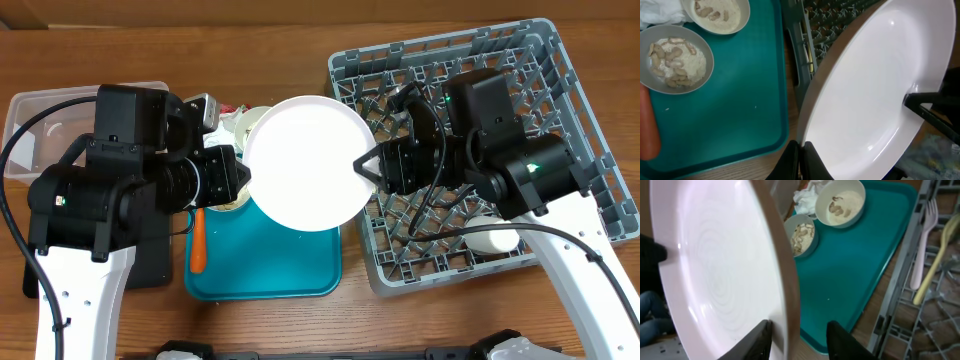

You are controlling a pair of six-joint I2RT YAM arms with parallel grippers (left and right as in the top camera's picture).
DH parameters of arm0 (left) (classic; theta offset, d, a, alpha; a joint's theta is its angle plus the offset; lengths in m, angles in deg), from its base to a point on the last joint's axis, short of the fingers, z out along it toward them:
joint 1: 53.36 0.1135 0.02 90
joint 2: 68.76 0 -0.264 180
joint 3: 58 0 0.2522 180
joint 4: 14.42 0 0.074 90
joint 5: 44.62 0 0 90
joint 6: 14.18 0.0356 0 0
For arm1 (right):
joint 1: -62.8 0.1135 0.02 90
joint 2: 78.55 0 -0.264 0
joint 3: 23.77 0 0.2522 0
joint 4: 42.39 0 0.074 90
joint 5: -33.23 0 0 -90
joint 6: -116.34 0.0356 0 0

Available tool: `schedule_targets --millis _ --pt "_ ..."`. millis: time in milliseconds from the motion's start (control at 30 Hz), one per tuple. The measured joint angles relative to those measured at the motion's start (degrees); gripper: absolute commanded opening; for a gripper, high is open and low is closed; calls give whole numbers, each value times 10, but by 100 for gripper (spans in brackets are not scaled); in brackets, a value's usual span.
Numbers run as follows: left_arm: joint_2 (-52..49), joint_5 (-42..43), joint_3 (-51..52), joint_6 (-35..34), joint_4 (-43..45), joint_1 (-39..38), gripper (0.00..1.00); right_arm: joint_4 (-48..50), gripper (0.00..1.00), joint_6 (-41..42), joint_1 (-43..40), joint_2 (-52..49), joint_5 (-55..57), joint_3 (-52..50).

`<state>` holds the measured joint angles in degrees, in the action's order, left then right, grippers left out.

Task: Sort waste into correct bins and load items into the dishwasher rack

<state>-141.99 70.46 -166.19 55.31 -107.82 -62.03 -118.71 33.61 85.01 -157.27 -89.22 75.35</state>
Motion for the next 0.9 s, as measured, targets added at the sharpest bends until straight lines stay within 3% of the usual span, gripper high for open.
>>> schedule_targets --millis 167,467,500,600,767,900 --pt "1 -2 0 9 2 0 49 -6 25 12 0 0 39 0" --pt "1 -20 0 12 1 0 53 -61 22 30 -26 34 115 1" --pt "1 -24 0 12 1 0 53 -67 23 31 -32 37 119 1" --pt "1 -54 -1 12 -25 0 56 -84 44 30 -43 38 126 1" --pt "2 -114 13 2 -82 0 53 -94 49 33 -46 38 132 1" --pt "4 -140 98 -33 -83 -4 55 -95 51 39 -46 42 132 1"
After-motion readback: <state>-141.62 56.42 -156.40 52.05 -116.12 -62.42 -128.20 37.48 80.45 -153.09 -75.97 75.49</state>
